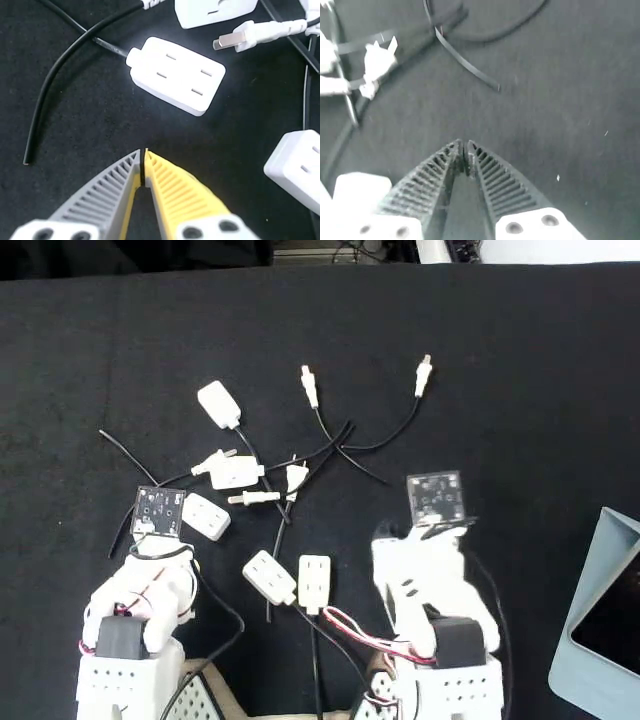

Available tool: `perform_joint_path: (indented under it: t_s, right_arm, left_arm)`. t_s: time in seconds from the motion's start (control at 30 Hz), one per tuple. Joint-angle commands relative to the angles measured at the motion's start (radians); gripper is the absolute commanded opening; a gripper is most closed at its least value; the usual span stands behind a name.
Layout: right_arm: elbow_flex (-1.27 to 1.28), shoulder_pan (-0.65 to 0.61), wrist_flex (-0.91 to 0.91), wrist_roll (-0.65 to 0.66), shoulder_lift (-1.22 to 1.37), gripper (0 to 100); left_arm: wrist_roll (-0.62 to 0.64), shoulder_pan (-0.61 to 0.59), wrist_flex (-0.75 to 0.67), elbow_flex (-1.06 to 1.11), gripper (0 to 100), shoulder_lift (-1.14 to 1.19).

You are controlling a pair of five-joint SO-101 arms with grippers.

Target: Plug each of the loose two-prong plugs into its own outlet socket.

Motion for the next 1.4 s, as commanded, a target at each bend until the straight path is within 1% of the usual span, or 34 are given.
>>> perform_joint_path:
  t_s: [0.0, 0.1, 0.2, 0.33, 0.4, 0.53, 0.7, 0.8, 0.93, 1.1, 1.17, 1.37]
  right_arm:
    - [-0.130, -0.018, -0.028, -0.060, -0.053, 1.4]
    - [-0.193, -0.109, -0.031, -0.110, -0.024, 1.4]
    - [-0.262, -0.224, -0.031, -0.181, 0.068, 1.4]
    - [-0.380, -0.331, -0.031, -0.262, 0.275, 1.5]
    - [-0.447, -0.365, -0.041, -0.302, 0.407, 1.5]
    - [-0.572, -0.379, -0.132, -0.338, 0.682, 1.5]
    - [-0.656, -0.382, -0.275, -0.338, 1.003, 1.5]
    - [-0.714, -0.427, -0.315, -0.344, 1.176, 1.6]
    - [-0.843, -0.512, -0.305, -0.462, 1.380, 3.1]
    - [-1.015, -0.571, -0.238, -0.582, 1.593, 18.8]
    - [-1.089, -0.575, -0.196, -0.628, 1.673, 22.8]
    - [-1.277, -0.572, -0.120, -0.755, 1.879, 23.4]
  left_arm:
    - [-0.002, 0.008, -0.040, 0.001, 3, -0.008]
    - [-0.002, 0.007, -0.052, 0.007, 3, -0.008]
    - [-0.002, 0.002, -0.049, 0.007, 3, -0.008]
    - [0.005, -0.096, -0.054, -0.004, 3, -0.008]
    - [0.005, -0.148, -0.092, 0.002, 3, -0.008]
    - [0.005, -0.209, -0.152, 0.016, 3, -0.008]
    - [0.005, -0.205, -0.150, 0.022, 3, -0.008]
    - [0.005, -0.205, -0.150, 0.022, 3, -0.008]
    - [0.005, -0.205, -0.150, 0.022, 3, -0.008]
    - [0.005, -0.205, -0.150, 0.022, 3, -0.008]
    - [0.005, -0.206, -0.149, 0.022, 3, -0.008]
    - [0.005, -0.206, -0.147, 0.022, 3, -0.008]
